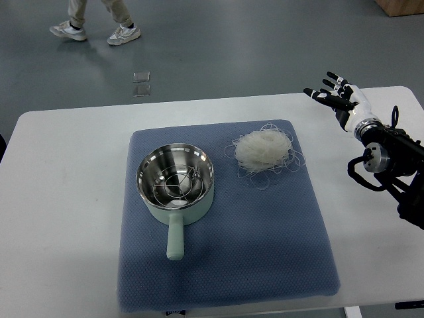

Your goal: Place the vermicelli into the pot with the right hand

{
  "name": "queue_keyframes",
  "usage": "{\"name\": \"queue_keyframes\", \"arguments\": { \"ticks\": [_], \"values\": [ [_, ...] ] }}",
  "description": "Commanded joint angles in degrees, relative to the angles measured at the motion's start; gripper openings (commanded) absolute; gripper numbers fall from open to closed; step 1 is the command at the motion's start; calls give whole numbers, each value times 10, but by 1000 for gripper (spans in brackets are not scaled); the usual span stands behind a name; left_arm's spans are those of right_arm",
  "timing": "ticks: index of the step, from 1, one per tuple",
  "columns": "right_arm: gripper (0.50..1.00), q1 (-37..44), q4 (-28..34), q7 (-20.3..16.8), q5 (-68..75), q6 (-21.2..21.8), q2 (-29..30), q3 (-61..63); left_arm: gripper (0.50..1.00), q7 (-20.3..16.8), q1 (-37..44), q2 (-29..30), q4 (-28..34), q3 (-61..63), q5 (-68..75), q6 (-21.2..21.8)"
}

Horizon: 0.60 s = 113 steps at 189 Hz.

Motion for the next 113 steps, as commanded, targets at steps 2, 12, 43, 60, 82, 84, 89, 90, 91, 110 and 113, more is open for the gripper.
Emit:
{"name": "queue_keyframes", "arguments": {
  "ticks": [2,12,43,60,82,84,89,90,91,110,113],
  "values": [
    [921,1,1,-1,-1,14,-3,-3,1000,-1,3,0,0,-1,0,4],
    [921,2,1,-1,-1,31,-3,-3,1000,-2,3,0,0,-1,0,4],
    [921,9,2,-1,-26,49,-10,-4,1000,-33,7,0,-1,-2,0,8],
    [919,11,2,-1,-69,57,-10,-5,1000,-40,11,0,-1,-2,0,8],
    [921,26,6,-1,-132,90,-13,-21,1000,-40,11,0,-1,-2,0,8],
    [921,28,7,-1,-137,93,-14,-25,1000,-40,11,0,-1,-2,0,8],
    [921,36,9,-1,-155,103,-20,-37,1000,-40,11,0,-1,-2,0,8],
    [921,36,9,-1,-155,103,-20,-37,1000,-40,11,0,-1,-2,0,8],
    [921,38,9,-1,-160,105,-23,-42,1000,-40,11,0,-1,-2,0,8],
    [921,65,25,-1,-196,137,-50,-97,1000,-41,11,0,-1,-1,0,8],
    [921,69,28,0,-200,141,-53,-104,1000,-40,11,0,-1,-1,0,8]
  ]
}}
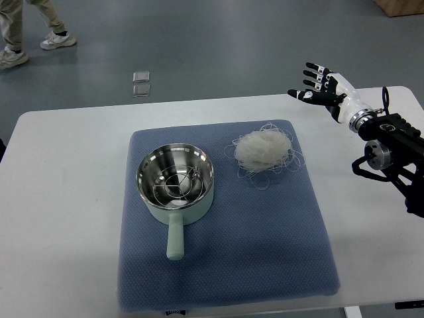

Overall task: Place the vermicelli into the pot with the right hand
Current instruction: 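Reach the right hand to the white vermicelli bundle and grasp it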

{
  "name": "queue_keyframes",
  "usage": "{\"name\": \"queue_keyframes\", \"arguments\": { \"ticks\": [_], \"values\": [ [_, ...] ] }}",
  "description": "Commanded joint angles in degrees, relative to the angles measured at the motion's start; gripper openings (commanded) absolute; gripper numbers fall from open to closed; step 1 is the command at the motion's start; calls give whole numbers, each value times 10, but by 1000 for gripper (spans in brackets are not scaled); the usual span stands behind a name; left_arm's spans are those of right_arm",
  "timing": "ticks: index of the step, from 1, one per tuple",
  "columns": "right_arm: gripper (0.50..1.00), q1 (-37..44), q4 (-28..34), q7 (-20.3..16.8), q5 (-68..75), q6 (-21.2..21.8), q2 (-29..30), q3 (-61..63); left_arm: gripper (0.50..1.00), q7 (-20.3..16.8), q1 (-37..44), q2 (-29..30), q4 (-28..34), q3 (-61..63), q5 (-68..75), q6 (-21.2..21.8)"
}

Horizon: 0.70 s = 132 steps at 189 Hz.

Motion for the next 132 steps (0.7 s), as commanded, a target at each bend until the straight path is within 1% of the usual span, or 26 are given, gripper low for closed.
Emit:
{"name": "queue_keyframes", "arguments": {
  "ticks": [1,31,42,61,75,99,117,132],
  "values": [
    [919,31,19,1,-41,35,-27,-60,1000,-1,0,0,0,1,0,0],
    [919,95,60,15,-115,79,-84,-161,1000,0,0,0,-1,3,1,0],
    [919,121,79,16,-141,103,-100,-189,1000,1,0,0,-1,3,1,0],
    [919,154,100,15,-183,144,-117,-212,1000,3,0,0,-1,3,1,0],
    [919,171,107,14,-229,169,-117,-224,1000,3,0,0,0,3,1,0],
    [917,176,104,11,-328,169,-106,-245,1000,4,-1,0,0,2,1,0],
    [917,175,98,8,-372,166,-78,-256,1000,4,-1,0,0,2,1,0],
    [917,177,82,-10,-385,164,-50,-274,1000,4,-1,0,0,1,1,0]
  ]
}}
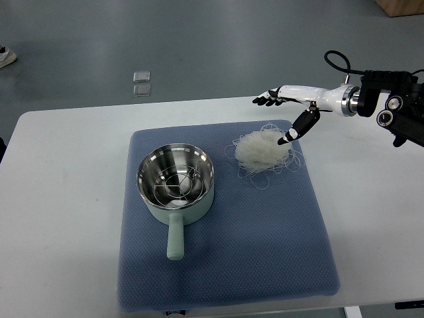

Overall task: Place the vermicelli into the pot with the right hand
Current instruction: 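Reach the right hand to the white vermicelli bundle and grasp it, then lift the vermicelli and carry it over the steel pot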

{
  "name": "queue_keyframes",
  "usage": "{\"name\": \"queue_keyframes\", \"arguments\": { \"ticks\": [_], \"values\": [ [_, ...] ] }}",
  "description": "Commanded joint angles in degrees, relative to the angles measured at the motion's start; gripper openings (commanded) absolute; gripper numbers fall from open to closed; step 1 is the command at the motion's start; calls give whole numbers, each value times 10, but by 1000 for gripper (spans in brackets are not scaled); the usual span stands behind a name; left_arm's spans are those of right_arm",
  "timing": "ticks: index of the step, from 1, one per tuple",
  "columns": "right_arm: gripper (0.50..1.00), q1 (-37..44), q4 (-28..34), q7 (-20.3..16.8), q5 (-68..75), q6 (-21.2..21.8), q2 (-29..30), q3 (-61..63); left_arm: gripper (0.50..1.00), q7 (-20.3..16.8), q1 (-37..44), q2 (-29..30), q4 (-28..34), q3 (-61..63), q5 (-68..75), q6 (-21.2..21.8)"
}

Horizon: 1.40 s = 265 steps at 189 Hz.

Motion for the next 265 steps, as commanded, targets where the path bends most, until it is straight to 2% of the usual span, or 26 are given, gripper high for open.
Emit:
{"name": "queue_keyframes", "arguments": {
  "ticks": [1,54,76,112,131,138,149,158,160,168,174,175,176,177,179,237,265],
  "values": [
    [917,2,-16,-16,-22,-2,30,-19,1000,0,0,0,0,-1,0,0],
    [913,5,-64,-54,-34,-22,67,-39,1000,0,0,0,0,-5,0,-1],
    [913,7,-72,-55,-52,-31,78,-60,1000,0,0,0,0,-5,0,-2],
    [885,8,-87,-58,-56,-41,97,-81,1000,0,0,0,0,-5,-1,-1],
    [827,8,-107,-58,-67,-58,103,-95,1000,0,0,0,0,-5,-1,-1],
    [781,8,-114,-58,-74,-59,104,-100,1000,0,0,0,0,-5,-1,-1],
    [740,7,-118,-58,-77,-59,107,-103,1000,0,0,0,0,-5,-1,-1],
    [672,6,-119,-59,-78,-60,115,-103,1000,0,0,0,1,-6,-1,-1],
    [672,6,-119,-59,-78,-60,115,-103,1000,0,0,0,1,-6,-1,-1],
    [621,5,-124,-58,-78,-63,122,-103,1000,0,0,0,1,-5,-1,-1],
    [560,5,-126,-59,-80,-65,128,-103,1000,-1,0,0,2,-5,-1,-1],
    [537,5,-127,-58,-81,-65,130,-103,1000,0,0,0,2,-6,-1,-1],
    [537,5,-127,-58,-81,-65,130,-103,1000,0,0,0,2,-6,-1,-1],
    [511,5,-127,-58,-81,-66,131,-104,1000,0,0,0,2,-6,-1,-1],
    [500,5,-127,-58,-82,-66,133,-104,1000,0,0,0,2,-6,-1,-1],
    [500,14,-127,-55,-78,-109,122,-94,1000,0,0,0,1,-6,-1,-1],
    [500,38,-107,-52,-69,-119,99,-39,1000,-1,0,0,4,-6,-1,0]
  ]
}}
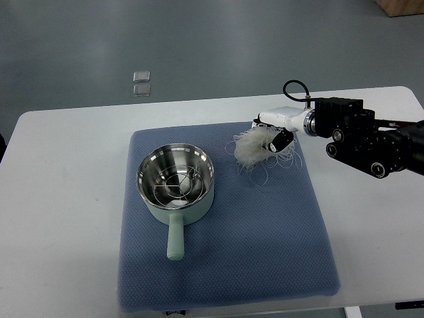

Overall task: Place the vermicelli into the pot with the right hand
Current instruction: 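Lift the vermicelli and carry it over the steel pot, then release the vermicelli into the pot and withdraw the right hand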

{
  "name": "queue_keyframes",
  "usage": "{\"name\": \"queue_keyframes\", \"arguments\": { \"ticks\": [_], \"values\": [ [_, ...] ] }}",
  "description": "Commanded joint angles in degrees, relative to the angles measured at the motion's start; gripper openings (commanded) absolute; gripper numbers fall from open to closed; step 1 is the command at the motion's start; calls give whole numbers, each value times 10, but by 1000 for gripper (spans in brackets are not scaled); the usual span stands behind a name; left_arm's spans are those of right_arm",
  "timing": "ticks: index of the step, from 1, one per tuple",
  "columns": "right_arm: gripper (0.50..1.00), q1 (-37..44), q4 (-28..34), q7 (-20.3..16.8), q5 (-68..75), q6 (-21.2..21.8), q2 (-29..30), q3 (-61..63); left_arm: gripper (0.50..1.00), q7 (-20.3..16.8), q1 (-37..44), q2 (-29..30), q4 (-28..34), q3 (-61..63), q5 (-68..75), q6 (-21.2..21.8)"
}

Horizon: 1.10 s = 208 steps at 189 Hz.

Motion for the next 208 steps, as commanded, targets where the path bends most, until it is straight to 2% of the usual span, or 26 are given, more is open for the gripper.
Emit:
{"name": "queue_keyframes", "arguments": {
  "ticks": [1,60,113,173,208],
  "values": [
    [500,14,17,1,9,-4,-15,45,1000,0,0,0,3,0,0,1],
    [500,82,126,15,80,26,-59,78,1000,-1,0,0,4,0,0,1],
    [500,104,194,30,122,48,-48,80,1000,-1,0,0,2,0,0,1],
    [500,89,204,30,126,52,7,62,1000,-1,0,0,0,-1,0,1],
    [500,65,204,29,122,51,16,35,1000,-1,0,0,2,-1,0,1]
  ]
}}
